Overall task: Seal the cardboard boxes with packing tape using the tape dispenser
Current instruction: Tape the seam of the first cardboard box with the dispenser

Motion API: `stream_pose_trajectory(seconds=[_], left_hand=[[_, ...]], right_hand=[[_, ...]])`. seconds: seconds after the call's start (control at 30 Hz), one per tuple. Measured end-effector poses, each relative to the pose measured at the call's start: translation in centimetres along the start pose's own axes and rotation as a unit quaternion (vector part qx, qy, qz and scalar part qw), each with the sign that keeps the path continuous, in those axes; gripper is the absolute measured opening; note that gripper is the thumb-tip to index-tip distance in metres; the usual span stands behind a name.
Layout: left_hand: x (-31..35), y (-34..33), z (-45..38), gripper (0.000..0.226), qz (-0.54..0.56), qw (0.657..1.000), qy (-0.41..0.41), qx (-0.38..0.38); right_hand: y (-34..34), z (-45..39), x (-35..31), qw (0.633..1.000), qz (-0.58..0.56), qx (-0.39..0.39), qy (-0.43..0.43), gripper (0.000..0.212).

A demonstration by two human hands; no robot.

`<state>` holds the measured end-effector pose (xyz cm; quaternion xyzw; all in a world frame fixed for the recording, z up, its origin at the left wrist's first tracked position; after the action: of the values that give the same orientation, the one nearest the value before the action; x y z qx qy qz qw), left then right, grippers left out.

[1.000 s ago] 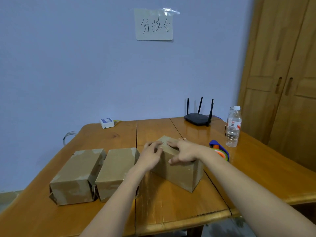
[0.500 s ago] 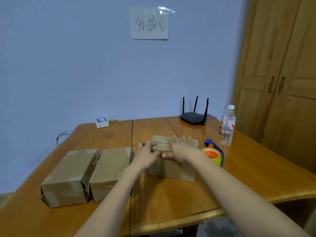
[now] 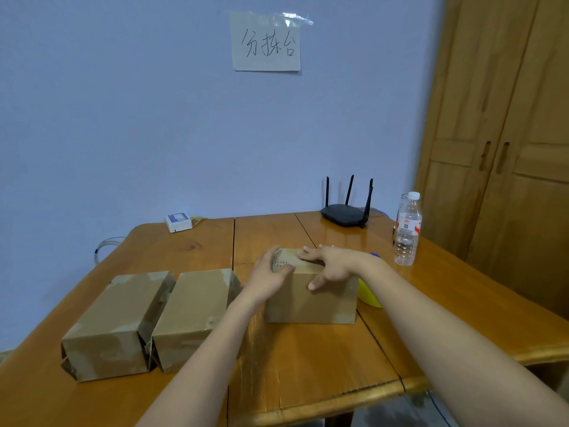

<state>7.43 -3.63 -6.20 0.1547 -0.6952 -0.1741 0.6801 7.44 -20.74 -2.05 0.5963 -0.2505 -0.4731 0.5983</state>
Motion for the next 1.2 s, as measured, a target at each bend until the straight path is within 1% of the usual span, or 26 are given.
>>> stream_pose_trajectory(seconds=[0.07,0.13,0.2,0.23,0.37,0.43,0.47,0.5,0.57,0.63,0.67,0.7,0.77,0.83,0.9,0.97,1.03,1.07,1.1,1.13,1.17,1.2], left_hand=[[-0.1,0.1,-0.4,0.056,0.074,0.997,0.017,0.017],[-0.2,0.4,-1.0,0.049,0.166,0.984,0.048,0.029],[-0.7,0.3,-1.6,0.049,0.232,0.968,0.091,0.021],[-0.9,0.1,-1.8,0.051,0.244,0.964,0.109,0.012],[-1.7,-0.8,-2.6,0.056,0.249,0.956,0.15,-0.031],[-1.5,-0.8,-2.7,0.053,0.246,0.957,0.153,-0.031],[-1.5,-0.8,-2.8,0.051,0.241,0.958,0.154,-0.029],[-1.5,-0.7,-2.8,0.049,0.239,0.958,0.155,-0.026],[-1.4,-0.8,-2.8,0.05,0.244,0.957,0.156,-0.019],[-1.6,-0.8,-2.7,0.053,0.246,0.956,0.157,-0.007],[-1.6,-0.7,-2.7,0.056,0.245,0.957,0.157,0.002],[-1.7,-0.6,-2.7,0.059,0.243,0.957,0.156,0.011],[-1.7,-0.5,-2.7,0.063,0.24,0.958,0.152,0.027],[-1.8,-0.4,-2.8,0.065,0.229,0.961,0.147,0.048],[-1.8,-0.5,-2.8,0.066,0.215,0.964,0.147,0.056],[-1.7,-0.4,-2.7,0.066,0.204,0.967,0.145,0.055],[-1.2,-0.3,-2.4,0.066,0.163,0.976,0.129,0.059],[-0.8,-0.1,-2.4,0.064,0.105,0.987,0.1,0.074],[-0.2,0.2,-2.4,0.06,0.018,0.993,0.063,0.095],[0.5,0.3,-2.3,0.054,-0.086,0.989,0.025,0.118],[1.5,0.2,-2.1,0.046,-0.192,0.971,-0.017,0.142],[2.4,0.0,-1.9,0.037,-0.265,0.951,-0.052,0.154]], right_hand=[[0.1,-0.4,0.5,1.0,0.01,-0.021,0.007,0.089],[0.3,-0.7,0.8,0.999,0.021,-0.043,0.015,0.089],[0.4,-0.8,0.9,0.998,0.019,-0.051,0.024,0.088],[0.4,-0.9,0.9,0.998,0.017,-0.051,0.028,0.087],[0.0,-1.0,1.1,0.999,-0.005,-0.027,0.035,0.076],[-0.1,-0.8,1.2,0.999,-0.014,-0.002,0.037,0.07],[-0.1,-0.6,1.3,0.998,-0.042,0.022,0.037,0.067],[0.1,-0.4,1.5,0.994,-0.088,0.058,0.038,0.063],[0.6,-0.2,2.0,0.969,-0.184,0.158,0.037,0.048],[0.7,0.0,3.3,0.94,-0.222,0.258,0.001,0.035],[0.7,0.1,4.0,0.934,-0.209,0.288,-0.027,0.034],[0.5,0.2,4.6,0.935,-0.184,0.299,-0.05,0.036],[-0.2,0.0,5.6,0.948,-0.147,0.269,-0.083,0.044],[-0.9,0.1,5.8,0.949,-0.178,0.239,-0.101,0.05],[-1.5,0.1,5.7,0.941,-0.21,0.249,-0.097,0.052],[-1.9,0.1,5.6,0.934,-0.213,0.271,-0.092,0.05],[-2.0,0.2,5.9,0.924,-0.234,0.289,-0.09,0.049],[-2.0,0.2,6.1,0.92,-0.243,0.294,-0.087,0.048],[-1.9,0.3,6.1,0.921,-0.242,0.294,-0.081,0.048],[-1.7,0.5,6.2,0.925,-0.232,0.292,-0.076,0.047],[-1.5,0.6,6.2,0.927,-0.221,0.294,-0.071,0.045],[-1.2,0.9,6.4,0.925,-0.216,0.304,-0.069,0.043]])
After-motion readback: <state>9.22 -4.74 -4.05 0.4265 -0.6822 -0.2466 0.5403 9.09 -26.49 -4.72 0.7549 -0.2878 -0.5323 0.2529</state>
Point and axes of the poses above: each hand's wrist, its own z-axis away from the middle knuckle, its own y-axis out of the back of the hand, x = y × z, the point moved 5 cm from there along -z, towards the middle knuckle, and after that the axes turned 11 degrees about y, right-handed, at the moved point
